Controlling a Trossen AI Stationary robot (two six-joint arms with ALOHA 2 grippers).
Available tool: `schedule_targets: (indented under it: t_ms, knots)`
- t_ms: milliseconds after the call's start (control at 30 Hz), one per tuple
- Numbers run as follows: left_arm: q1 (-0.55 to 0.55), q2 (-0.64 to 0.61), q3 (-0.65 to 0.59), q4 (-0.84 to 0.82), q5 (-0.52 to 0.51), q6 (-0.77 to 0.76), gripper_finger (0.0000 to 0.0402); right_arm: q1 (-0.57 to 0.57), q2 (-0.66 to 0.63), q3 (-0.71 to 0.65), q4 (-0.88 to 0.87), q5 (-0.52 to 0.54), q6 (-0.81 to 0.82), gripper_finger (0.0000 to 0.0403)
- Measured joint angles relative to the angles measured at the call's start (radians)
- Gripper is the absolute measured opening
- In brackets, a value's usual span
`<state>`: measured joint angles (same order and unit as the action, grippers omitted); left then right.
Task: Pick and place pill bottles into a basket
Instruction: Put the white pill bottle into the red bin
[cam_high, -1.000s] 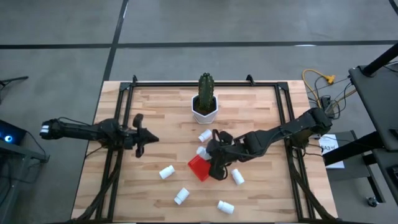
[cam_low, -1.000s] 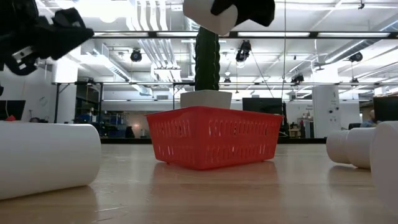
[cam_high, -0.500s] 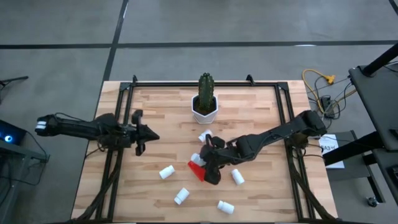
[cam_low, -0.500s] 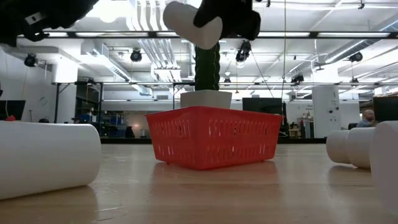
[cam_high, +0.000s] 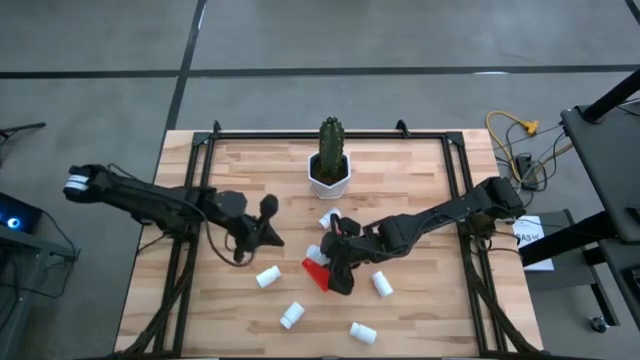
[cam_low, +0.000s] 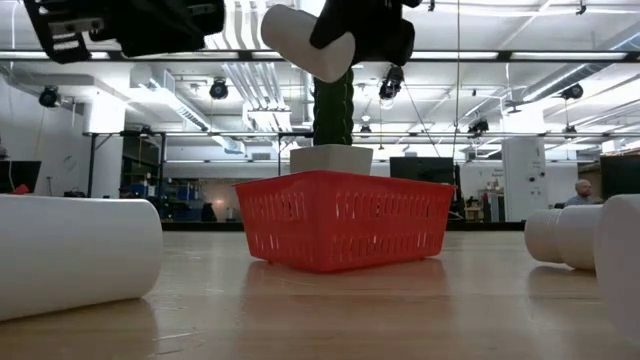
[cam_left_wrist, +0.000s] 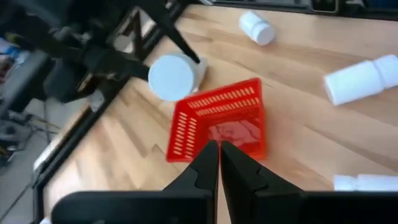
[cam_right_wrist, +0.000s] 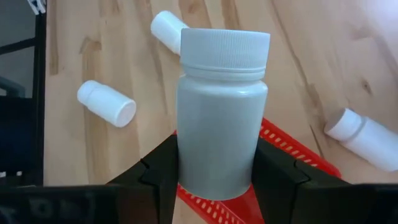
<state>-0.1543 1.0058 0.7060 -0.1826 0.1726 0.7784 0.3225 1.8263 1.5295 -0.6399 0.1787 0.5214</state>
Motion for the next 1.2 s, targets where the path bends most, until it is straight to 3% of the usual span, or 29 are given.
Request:
schedule_targets:
  t_ms: [167, 467, 600, 767, 933, 1067, 1200]
  knots:
    - [-0.033, 0.044, 0.092, -0.109, -0.006, 0.136, 0.0000, 0.000, 0.000, 0.000, 0.000, -0.001, -0.012, 0.0150]
    - [-0.075, 0.094, 0.161, -0.105, -0.024, 0.228, 0.0010, 0.000, 0.000, 0.000, 0.000, -0.004, -0.028, 0.0150]
    - [-0.092, 0.125, 0.182, -0.104, -0.087, 0.228, 0.0054, 0.000, 0.000, 0.000, -0.002, -0.005, -0.028, 0.0150]
    - [-0.115, 0.180, 0.219, -0.102, -0.188, 0.230, 0.0137, 0.000, 0.000, 0.000, -0.006, -0.004, -0.035, 0.0150]
    - [-0.139, 0.237, 0.269, -0.104, -0.212, 0.256, 0.0212, 0.000, -0.001, 0.000, -0.006, -0.004, -0.036, 0.0150]
    - [-0.164, 0.268, 0.276, -0.093, -0.266, 0.415, 0.0240, 0.000, -0.001, 0.000, -0.006, -0.005, -0.036, 0.0150]
    - [-0.184, 0.300, 0.279, -0.085, -0.351, 0.468, 0.0244, 0.000, -0.001, 0.000, -0.006, -0.008, -0.051, 0.0150]
